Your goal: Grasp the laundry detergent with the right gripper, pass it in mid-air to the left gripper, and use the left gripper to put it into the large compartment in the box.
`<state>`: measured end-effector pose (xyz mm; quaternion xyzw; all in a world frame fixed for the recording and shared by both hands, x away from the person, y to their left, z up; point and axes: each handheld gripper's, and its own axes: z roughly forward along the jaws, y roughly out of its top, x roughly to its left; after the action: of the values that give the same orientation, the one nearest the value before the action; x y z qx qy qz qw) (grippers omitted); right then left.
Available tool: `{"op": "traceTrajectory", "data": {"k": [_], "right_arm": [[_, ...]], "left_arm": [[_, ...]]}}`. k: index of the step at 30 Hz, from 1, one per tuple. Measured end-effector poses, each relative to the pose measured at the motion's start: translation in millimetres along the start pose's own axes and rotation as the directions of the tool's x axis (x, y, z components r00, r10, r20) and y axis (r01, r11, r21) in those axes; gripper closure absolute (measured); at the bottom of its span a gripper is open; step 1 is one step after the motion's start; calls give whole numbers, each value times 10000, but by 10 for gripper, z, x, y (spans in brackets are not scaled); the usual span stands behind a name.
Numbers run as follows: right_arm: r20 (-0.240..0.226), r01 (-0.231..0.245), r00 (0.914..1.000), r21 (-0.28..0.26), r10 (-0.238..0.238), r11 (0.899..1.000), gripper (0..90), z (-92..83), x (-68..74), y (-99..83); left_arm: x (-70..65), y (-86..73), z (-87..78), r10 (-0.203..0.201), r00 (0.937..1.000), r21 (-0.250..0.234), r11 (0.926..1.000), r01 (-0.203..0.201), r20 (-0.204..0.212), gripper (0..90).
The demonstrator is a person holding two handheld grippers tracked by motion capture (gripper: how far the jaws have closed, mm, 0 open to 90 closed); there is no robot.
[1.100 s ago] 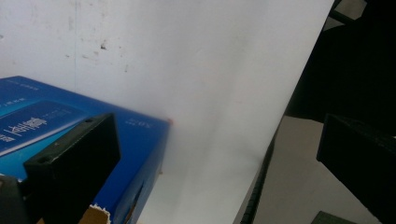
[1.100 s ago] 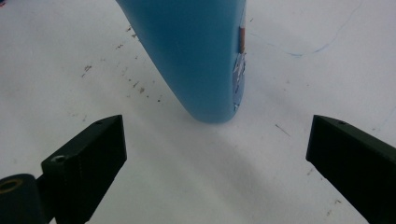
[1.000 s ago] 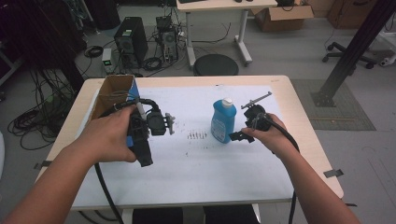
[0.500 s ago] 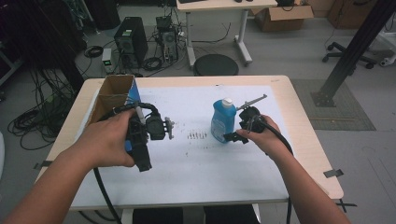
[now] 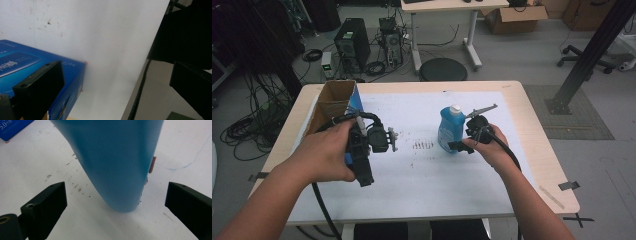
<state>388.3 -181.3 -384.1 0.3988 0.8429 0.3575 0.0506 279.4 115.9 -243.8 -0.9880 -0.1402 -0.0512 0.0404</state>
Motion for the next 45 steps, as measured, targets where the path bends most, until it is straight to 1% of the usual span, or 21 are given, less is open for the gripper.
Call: {"op": "traceTrajectory", "data": {"k": [5,7,9,11,14,16,20,25,27,32,37,38,39,43,44,45], "right_arm": [[154,0,9999,-226,4,9997,38,30,15,-11],[240,-24,9997,-409,34,9992,33,43,12,-21],[290,-60,9996,-457,73,9989,33,47,11,-23],[356,-119,9993,-757,147,9971,32,62,11,-31],[404,-128,9990,-881,164,9960,32,75,16,-35],[419,-154,9989,-1087,201,9940,32,102,22,-40],[353,-72,9993,-1152,113,9933,26,130,38,-39],[360,-121,9992,-1283,168,9917,26,165,48,-39],[385,-137,9991,-1376,192,9904,26,175,50,-39],[393,-230,9988,-1766,304,9840,25,179,39,-50],[309,-156,9993,-2111,226,9773,22,214,46,-69],[309,-156,9993,-2111,226,9773,22,214,46,-69],[332,-108,9993,-2274,188,9737,21,230,50,-72],[362,-89,9992,-2538,187,9672,20,239,53,-65],[362,-89,9992,-2538,187,9672,20,239,53,-65],[405,-79,9990,-2652,193,9642,19,245,49,-61]], "left_arm": [[-23,4,-10,43,10000,-12,10000,-43,2,2],[-34,6,-10,96,10000,0,10000,-96,-1,2],[-38,7,-11,107,9999,26,9999,-107,9,3],[-46,4,-10,105,9999,-7,9999,-105,1,2],[-52,1,-5,103,9999,-10,9999,-103,7,2],[-55,-4,-2,115,9999,-27,9999,-115,4,2],[-55,-7,-1,108,9999,-19,9999,-108,22,2],[-66,-1,35,112,9999,-52,9999,-112,31,2],[-69,1,38,175,9998,-22,9998,-175,58,2],[-77,-17,36,123,9999,-31,9999,-123,54,2],[-81,-30,47,89,9999,-17,10000,-89,85,2],[-81,-30,47,89,9999,-17,10000,-89,85,2],[-86,-32,53,72,9999,-3,10000,-72,121,2],[-93,-35,61,80,9999,23,10000,-80,128,2],[-93,-35,61,80,9999,23,10000,-80,128,2],[-95,-35,59,87,9999,46,10000,-87,136,2]]}}
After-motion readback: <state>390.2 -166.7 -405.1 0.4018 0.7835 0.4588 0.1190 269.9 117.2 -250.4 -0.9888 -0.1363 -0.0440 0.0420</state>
